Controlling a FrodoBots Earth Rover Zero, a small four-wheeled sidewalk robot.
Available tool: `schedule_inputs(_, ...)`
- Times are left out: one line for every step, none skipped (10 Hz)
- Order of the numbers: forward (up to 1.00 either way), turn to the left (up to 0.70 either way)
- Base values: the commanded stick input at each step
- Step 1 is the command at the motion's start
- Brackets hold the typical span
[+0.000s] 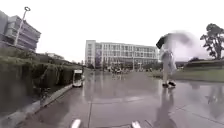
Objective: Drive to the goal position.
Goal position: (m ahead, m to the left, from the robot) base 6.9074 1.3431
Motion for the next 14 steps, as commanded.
schedule_inputs(0.67, 0.10)
schedule_inputs(0.67, 0.02)
schedule_inputs(0.68, 0.00)
schedule_inputs(0.68, 0.00)
schedule_inputs(0.68, 0.00)
schedule_inputs(0.67, 0.00)
schedule_inputs(0.68, 0.00)
schedule_inputs(0.69, 0.00)
schedule_inputs(0.74, 0.00)
schedule_inputs(0.84, 0.00)
schedule_inputs(0.83, 0.00)
schedule_inputs(0.83, 0.00)
schedule_inputs(0.83, 0.00)
schedule_inputs(0.83, 0.00)
